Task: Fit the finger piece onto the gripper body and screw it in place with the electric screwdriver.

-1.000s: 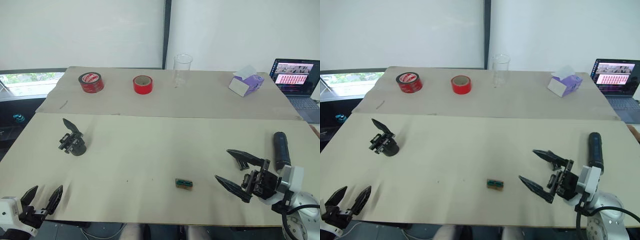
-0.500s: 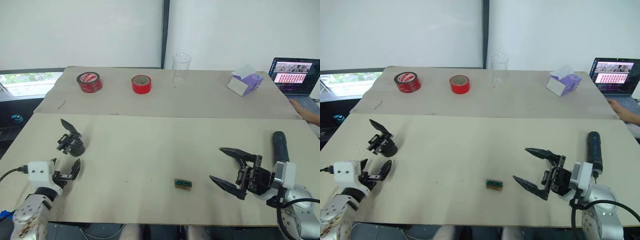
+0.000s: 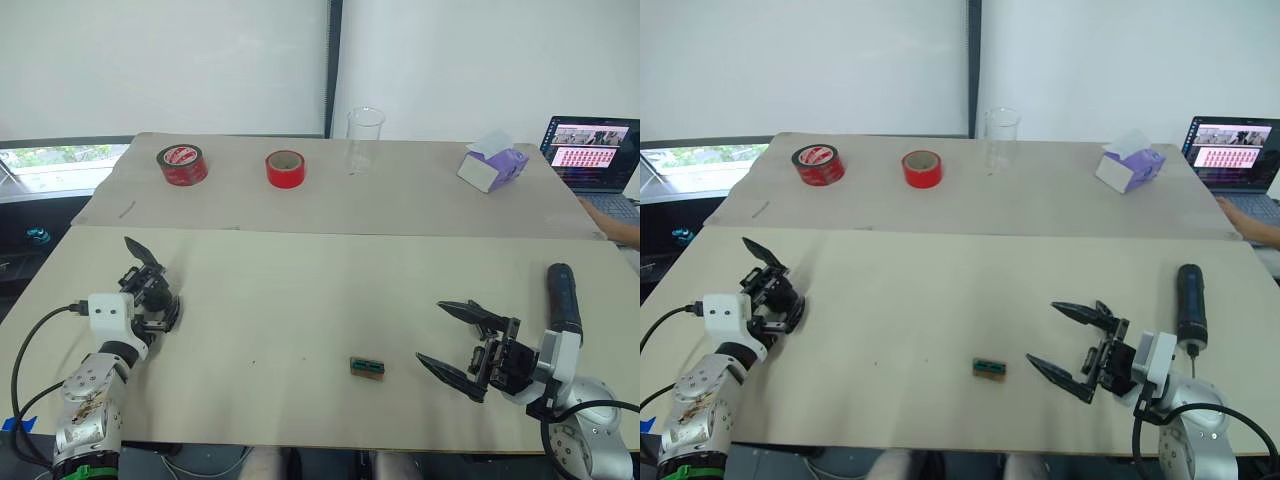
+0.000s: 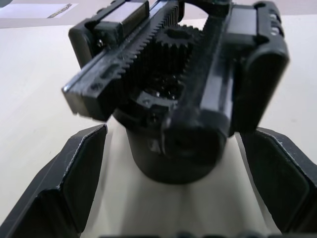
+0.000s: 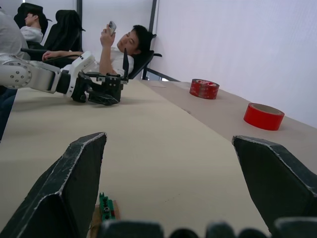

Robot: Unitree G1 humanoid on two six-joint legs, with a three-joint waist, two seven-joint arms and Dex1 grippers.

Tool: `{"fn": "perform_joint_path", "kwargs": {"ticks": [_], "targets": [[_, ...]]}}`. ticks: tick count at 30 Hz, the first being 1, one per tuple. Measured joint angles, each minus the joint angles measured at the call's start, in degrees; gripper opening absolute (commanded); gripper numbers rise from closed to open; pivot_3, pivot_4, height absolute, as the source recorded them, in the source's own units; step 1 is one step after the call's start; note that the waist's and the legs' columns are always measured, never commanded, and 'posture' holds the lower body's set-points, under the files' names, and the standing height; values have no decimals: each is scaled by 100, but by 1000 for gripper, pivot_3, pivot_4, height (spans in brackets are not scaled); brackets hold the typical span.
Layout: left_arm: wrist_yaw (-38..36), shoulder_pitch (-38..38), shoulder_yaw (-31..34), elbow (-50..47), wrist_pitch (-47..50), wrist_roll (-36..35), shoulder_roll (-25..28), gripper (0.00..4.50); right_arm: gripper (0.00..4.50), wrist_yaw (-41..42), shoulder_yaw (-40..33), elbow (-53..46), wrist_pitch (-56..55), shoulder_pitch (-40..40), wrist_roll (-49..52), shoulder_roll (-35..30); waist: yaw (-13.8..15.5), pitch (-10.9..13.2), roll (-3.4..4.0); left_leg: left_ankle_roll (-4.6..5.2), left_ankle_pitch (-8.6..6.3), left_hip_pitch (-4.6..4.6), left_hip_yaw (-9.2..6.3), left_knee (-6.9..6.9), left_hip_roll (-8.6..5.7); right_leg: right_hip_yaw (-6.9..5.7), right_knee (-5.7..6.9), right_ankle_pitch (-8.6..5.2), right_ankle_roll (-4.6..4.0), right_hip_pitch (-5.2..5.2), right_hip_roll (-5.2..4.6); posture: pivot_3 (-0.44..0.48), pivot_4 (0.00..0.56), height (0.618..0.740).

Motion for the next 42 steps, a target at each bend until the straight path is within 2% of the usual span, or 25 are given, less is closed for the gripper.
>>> {"fn": "perform_joint_path", "kwargs": {"ticks": [2, 3, 5, 11, 15, 19, 21, 28, 34, 42], "targets": [[-88, -53, -65, 75, -17, 43, 71, 3675, 4500, -26, -1, 3, 0, 36, -9, -3, 13, -1, 2, 0, 0, 0, 0, 0, 0, 0, 0, -1, 1, 0, -1, 0, 150, 740], [-136, -84, -85, 125, -51, 51, 81, 3091, 4500, -46, -2, 2, 0, 68, -13, -7, 20, -3, 4, 0, 0, 0, 0, 0, 0, 0, -1, -2, 4, 0, -1, 0, 150, 740], [-200, -102, -85, 193, -160, 44, 75, 2308, 4500, -88, -2, 0, 1, 136, -17, -11, 31, -3, 5, 0, -1, -1, 0, 0, 0, 0, -1, -2, 4, 0, -3, 0, 150, 740], [-748, -43, -235, -32, -421, -321, -242, 2287, 4500, -242, -31, -97, 8, 286, -44, -95, 85, 2, -4, 4, -3, -15, 0, 5, -1, -3, -7, 5, -6, -4, -7, 0, 150, 740], [-1163, -64, -1035, -977, -258, -393, -353, 2287, 4500, -307, -103, -271, 9, 511, -38, -195, 121, 12, -20, 3, -3, -24, -5, 10, -12, -2, -7, 6, -8, -3, -6, 0, 150, 740], [-1571, -494, -2115, -1562, -125, -164, -357, 2287, 4500, -312, -189, -335, 8, 760, -28, -241, 91, 11, -19, 13, 2, -19, -2, 10, -18, 4, -6, 3, 1, 2, 0, 0, 150, 740], [-1714, -695, -2559, -1564, -109, 2, -379, 2287, 4500, -299, -264, -374, 8, 926, -2, -268, 44, 10, -16, 51, 23, -10, 2, 7, -16, 8, -2, -9, 21, 2, 7, 0, 150, 740], [-2168, -1227, -3802, -636, -486, 876, -649, 2287, 4500, -314, -417, -533, 8, 1279, 26, -324, 1, 9, -13, 52, 27, -14, -5, 5, -11, 11, -3, -13, 25, -2, 22, 0, 150, 740], [-2205, -1490, -4006, -132, -675, 1115, -932, 2287, 4500, -350, -453, -697, -2, 1390, -2, -325, 23, 9, -14, 58, 27, -15, -7, 7, -13, 11, -4, -13, 26, -3, 12, 0, 150, 740], [-2316, -1600, -4043, -92, -470, 1174, -1034, 2287, 4500, -348, -514, -689, -34, 1366, -50, -325, 72, 7, -10, 68, 25, -13, -8, 9, -16, 11, -5, -13, 27, 2, 4, 0, 150, 740]]}}
